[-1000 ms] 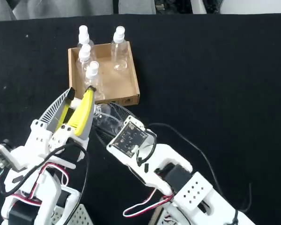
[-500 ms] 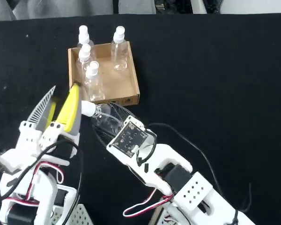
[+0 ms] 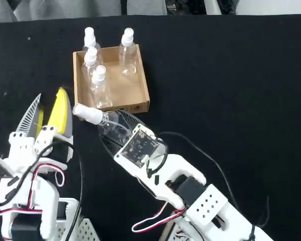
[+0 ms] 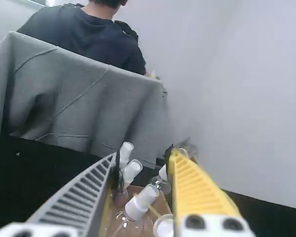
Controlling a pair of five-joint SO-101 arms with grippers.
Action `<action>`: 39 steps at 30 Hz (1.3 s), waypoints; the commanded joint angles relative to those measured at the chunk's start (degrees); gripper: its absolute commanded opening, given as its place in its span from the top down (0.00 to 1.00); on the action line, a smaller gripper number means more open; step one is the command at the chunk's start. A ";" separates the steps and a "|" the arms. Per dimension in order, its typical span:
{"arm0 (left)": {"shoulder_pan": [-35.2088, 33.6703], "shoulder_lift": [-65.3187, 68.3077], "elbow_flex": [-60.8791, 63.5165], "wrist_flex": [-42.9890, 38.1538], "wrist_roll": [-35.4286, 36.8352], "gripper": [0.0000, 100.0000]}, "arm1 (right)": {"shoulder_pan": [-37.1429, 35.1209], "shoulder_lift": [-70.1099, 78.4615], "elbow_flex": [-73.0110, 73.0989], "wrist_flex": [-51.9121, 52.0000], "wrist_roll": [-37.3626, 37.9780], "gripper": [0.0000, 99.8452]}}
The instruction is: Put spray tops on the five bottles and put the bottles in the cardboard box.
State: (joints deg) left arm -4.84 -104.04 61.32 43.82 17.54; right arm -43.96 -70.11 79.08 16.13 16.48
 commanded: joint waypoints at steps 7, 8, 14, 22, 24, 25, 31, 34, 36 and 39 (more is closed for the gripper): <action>-7.60 0.26 4.26 -0.53 7.03 0.85 | 8.88 -8.04 0.84 -1.49 -5.01 0.91; -7.60 0.26 4.88 -0.53 7.12 0.85 | 8.88 -9.80 1.54 -1.49 -4.92 0.91; -6.11 0.26 7.34 -0.53 7.21 0.84 | 8.79 -21.93 6.29 -1.32 -4.66 0.91; 2.24 0.26 8.75 -0.53 6.77 0.84 | 5.63 -27.74 10.15 -1.32 -4.57 0.91; 4.00 0.26 8.75 -0.53 6.77 0.84 | 4.75 -27.74 10.51 -1.23 -4.57 0.91; 4.70 0.26 8.75 -0.53 6.77 0.84 | 4.31 -27.74 10.68 -1.23 -4.57 0.91; 8.84 0.26 8.75 -0.53 5.27 0.84 | 2.02 -27.74 11.47 -0.70 -4.57 0.91; 12.53 0.26 8.75 -0.53 0.53 0.85 | 1.58 -27.74 10.95 1.14 -4.48 0.91; 14.99 0.26 8.75 -0.44 -1.67 0.85 | 1.58 -27.74 10.95 1.41 -4.48 0.91; 17.71 0.26 8.75 -0.35 -3.87 0.85 | 1.58 -27.74 11.12 1.41 -4.48 0.91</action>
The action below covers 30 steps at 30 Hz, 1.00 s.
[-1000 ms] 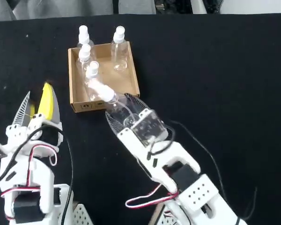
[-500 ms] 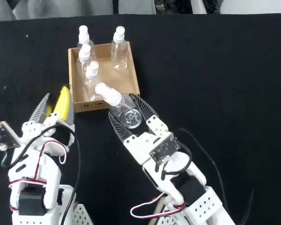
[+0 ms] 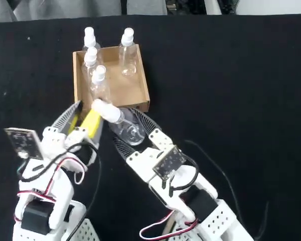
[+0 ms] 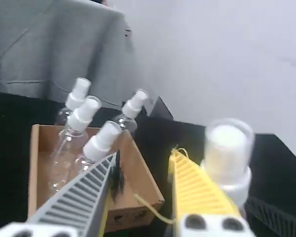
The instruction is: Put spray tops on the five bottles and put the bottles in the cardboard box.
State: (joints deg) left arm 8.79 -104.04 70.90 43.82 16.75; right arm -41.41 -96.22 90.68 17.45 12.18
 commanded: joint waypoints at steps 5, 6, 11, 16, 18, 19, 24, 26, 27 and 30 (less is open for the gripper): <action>6.37 0.26 -1.36 -0.44 -8.62 0.85 | -0.79 -1.63 -0.31 0.18 -0.18 0.91; 6.99 0.26 -1.36 -0.53 -9.85 0.85 | -0.79 -1.63 -0.31 0.18 -0.18 0.91; 8.75 0.26 -1.45 -0.62 -14.15 0.85 | -0.70 -1.63 -0.22 0.26 -0.18 0.91; 11.30 0.26 -1.45 -2.46 -19.69 0.85 | -0.62 -1.63 -0.22 0.26 -0.18 0.91; 12.00 0.26 -1.36 -2.55 -21.36 0.85 | -0.62 -1.63 -0.22 0.26 -0.18 0.91; 12.18 0.26 -1.27 -2.55 -21.80 0.85 | -0.62 -1.63 -0.13 0.26 -0.18 0.91; 11.74 0.26 -1.19 -2.29 -21.63 0.85 | -0.62 -1.63 -0.13 0.26 -0.18 0.91; 11.65 0.26 -1.19 -2.11 -21.63 0.85 | -0.62 -1.63 -0.13 0.26 -0.18 0.91; 11.56 0.18 -1.19 -2.11 -21.54 0.85 | -0.62 -1.63 -0.13 0.26 -0.18 0.91; 11.56 0.18 -1.36 -2.29 -21.54 0.85 | 0.35 -1.63 -0.13 0.26 0.00 0.91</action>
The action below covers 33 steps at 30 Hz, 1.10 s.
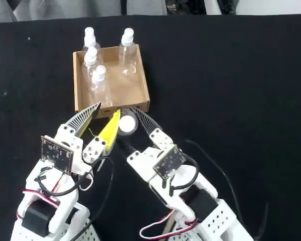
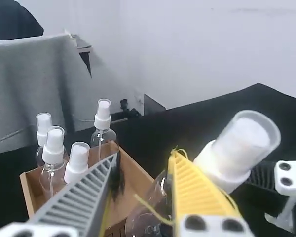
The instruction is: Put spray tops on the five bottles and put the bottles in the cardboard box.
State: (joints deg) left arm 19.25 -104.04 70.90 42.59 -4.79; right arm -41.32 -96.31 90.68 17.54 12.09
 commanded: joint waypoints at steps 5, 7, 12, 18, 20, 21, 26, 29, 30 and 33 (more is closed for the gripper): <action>-0.84 0.18 -1.71 -1.14 0.00 0.89 | 2.02 -1.54 -0.04 0.18 1.67 0.91; -2.59 0.18 -1.80 -1.32 0.00 0.93 | 2.02 -1.54 0.04 0.18 2.02 0.91; -6.02 0.18 -1.45 -3.08 -0.53 0.92 | 2.11 -1.54 0.57 0.18 2.02 0.91; -12.09 0.18 -1.10 -4.40 -0.53 0.92 | 2.11 -1.71 1.19 0.18 2.02 0.91; -14.73 0.18 0.22 -4.40 -0.44 0.92 | 2.11 -1.71 1.45 0.18 2.02 0.91; -16.13 0.18 1.10 -4.57 -0.18 0.92 | 2.11 -1.63 1.45 0.18 2.02 0.91; -18.95 0.18 6.55 -4.84 -0.09 0.92 | 2.11 -1.63 1.45 0.18 2.02 0.91; -20.70 0.18 9.45 -4.84 -0.09 0.92 | 2.11 -1.54 1.45 0.18 2.02 0.91; -21.32 0.18 10.24 -4.84 -0.09 0.92 | 2.11 -1.54 1.45 0.18 2.02 0.91; -22.81 0.18 12.70 -4.84 -0.09 0.92 | 2.11 -1.54 1.45 0.18 2.02 0.91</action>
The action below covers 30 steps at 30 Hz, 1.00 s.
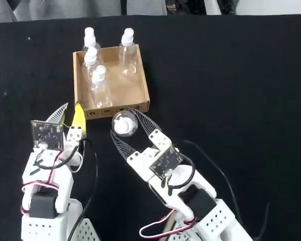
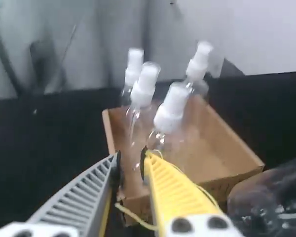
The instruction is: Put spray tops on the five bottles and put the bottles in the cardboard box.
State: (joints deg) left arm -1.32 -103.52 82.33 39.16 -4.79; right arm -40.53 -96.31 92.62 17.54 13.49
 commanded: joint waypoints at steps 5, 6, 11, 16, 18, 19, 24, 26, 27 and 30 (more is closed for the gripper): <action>-3.65 -0.35 3.91 -1.41 -0.09 0.92 | 1.32 -1.54 -0.48 0.18 0.62 0.91; -4.00 -0.35 4.35 -1.41 -0.09 0.92 | 1.32 -1.54 -0.48 0.18 0.62 0.91; -6.11 -0.35 7.87 -1.41 -0.09 0.92 | 1.32 -1.54 -0.48 0.18 0.62 0.91; -6.37 -0.35 10.24 -1.49 -0.09 0.92 | 1.32 -1.54 -0.66 0.18 0.53 0.91; -6.37 -0.35 10.59 -1.49 -0.09 0.92 | 1.32 -1.45 -0.75 0.18 0.53 0.91; -6.37 -0.35 10.59 -1.49 -0.09 0.92 | 1.32 -1.45 -0.75 0.18 0.53 0.91; -6.37 -0.35 10.68 -1.23 -0.09 0.92 | 1.41 -1.45 -0.84 0.26 0.53 0.91; -6.37 -0.35 11.30 -1.23 -0.09 0.92 | 2.37 -1.45 -0.92 0.26 0.44 0.91; -6.37 -0.35 12.00 -1.49 -0.35 0.92 | 2.99 -1.45 -1.10 0.26 0.44 0.91; -6.20 -0.35 14.11 -2.99 -0.26 0.92 | 4.31 -1.45 -1.98 0.44 0.09 0.91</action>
State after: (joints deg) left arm -7.12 -103.25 95.43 38.99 -4.79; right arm -38.59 -96.31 92.62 17.54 13.49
